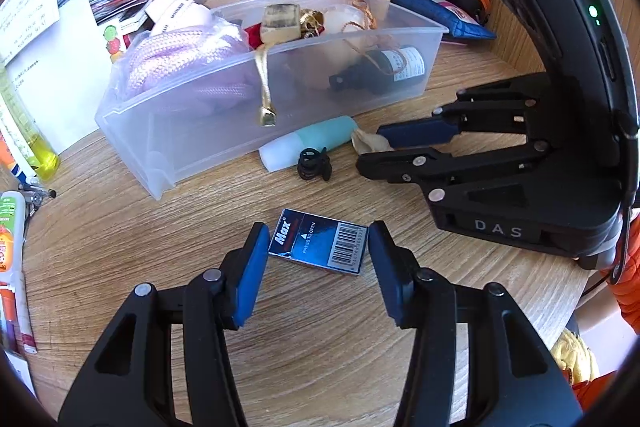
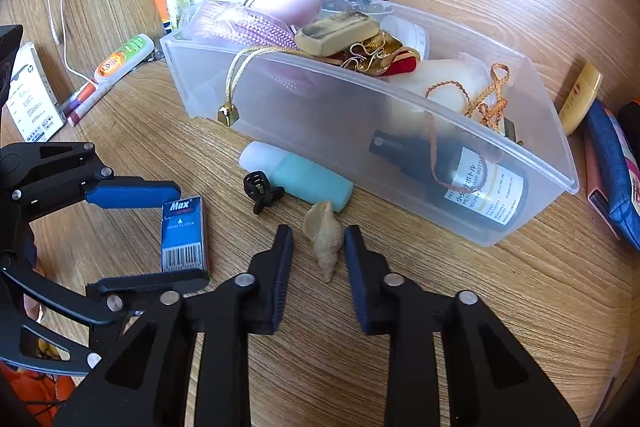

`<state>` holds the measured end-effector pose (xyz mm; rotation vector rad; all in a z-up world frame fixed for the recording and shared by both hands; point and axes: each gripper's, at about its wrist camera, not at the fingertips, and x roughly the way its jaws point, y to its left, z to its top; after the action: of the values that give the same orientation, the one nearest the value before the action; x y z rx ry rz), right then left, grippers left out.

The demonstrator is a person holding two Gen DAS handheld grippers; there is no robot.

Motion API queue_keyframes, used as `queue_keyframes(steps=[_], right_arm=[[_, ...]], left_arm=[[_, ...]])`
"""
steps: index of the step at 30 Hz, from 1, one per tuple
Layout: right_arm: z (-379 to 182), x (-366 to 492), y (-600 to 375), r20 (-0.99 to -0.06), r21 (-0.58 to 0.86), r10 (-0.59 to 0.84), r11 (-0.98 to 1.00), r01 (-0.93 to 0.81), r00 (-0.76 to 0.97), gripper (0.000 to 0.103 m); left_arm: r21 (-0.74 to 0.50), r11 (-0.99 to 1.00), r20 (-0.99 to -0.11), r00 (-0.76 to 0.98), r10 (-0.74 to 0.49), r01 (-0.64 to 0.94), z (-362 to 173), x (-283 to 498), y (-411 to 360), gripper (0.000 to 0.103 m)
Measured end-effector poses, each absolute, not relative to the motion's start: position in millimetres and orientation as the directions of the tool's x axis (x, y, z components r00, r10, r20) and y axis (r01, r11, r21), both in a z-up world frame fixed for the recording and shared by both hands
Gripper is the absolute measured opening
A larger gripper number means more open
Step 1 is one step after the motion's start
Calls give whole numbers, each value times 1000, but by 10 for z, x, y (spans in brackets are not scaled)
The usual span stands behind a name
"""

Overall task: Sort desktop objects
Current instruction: 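Grasp the blue Max card box with the left tool while the right grasps the seashell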

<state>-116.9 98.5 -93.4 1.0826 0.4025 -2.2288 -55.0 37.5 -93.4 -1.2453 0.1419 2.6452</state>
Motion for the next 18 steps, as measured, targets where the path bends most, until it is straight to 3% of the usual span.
queue_keyframes(steps=[18], right_arm=[[-789,-1020,1077,-754,14,-441,-752,659,-487,15]], left_arm=[[-59,-985,-732,-664,154,-164,-809,-416,62,51]])
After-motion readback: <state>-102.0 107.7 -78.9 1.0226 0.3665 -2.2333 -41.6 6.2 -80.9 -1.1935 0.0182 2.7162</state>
